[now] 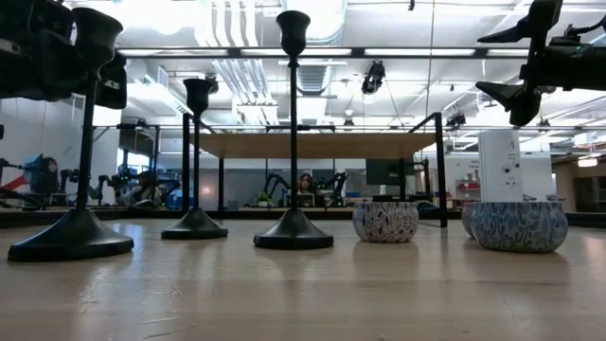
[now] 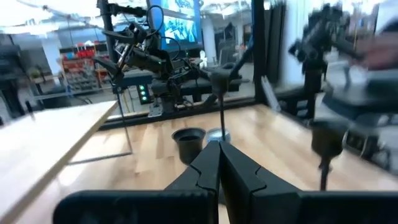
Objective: Pick & Place candle stick holders
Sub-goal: Put the top black candle holder on the shelf
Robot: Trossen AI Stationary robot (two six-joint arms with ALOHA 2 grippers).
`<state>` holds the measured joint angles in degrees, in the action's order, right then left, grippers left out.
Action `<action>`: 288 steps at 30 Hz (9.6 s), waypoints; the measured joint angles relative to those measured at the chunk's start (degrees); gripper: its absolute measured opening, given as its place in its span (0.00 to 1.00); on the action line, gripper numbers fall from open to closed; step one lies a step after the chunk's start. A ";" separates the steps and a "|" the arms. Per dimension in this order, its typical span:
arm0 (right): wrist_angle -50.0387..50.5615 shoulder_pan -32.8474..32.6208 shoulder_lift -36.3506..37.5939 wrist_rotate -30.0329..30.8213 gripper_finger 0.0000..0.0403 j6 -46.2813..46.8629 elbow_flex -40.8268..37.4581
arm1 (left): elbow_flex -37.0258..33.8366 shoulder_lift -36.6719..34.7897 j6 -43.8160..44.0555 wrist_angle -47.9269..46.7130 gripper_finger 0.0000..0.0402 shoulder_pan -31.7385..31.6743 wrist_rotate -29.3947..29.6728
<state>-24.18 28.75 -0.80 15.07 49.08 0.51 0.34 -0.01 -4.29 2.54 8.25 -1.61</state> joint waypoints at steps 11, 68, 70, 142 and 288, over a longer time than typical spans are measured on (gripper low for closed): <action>0.00 0.00 0.02 0.00 0.91 0.00 0.00 | -0.02 0.00 28.58 17.17 0.04 0.00 7.50; 0.00 0.00 0.02 0.00 0.91 -0.01 0.00 | 5.81 32.05 14.53 1.65 0.33 0.08 5.34; 0.00 0.01 0.02 0.00 0.91 -0.01 0.00 | 5.76 33.48 13.05 2.47 0.33 0.07 5.35; 0.00 0.02 0.00 0.00 0.91 0.00 0.00 | 13.66 68.50 7.73 30.01 0.05 0.00 6.84; 0.35 0.02 -0.11 0.00 0.91 -0.02 0.00 | 90.05 99.78 -10.31 -16.46 0.06 -49.29 -26.18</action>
<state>-23.83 28.77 -0.91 15.07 49.06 0.51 90.39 99.77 -14.59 -13.92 -41.04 -27.79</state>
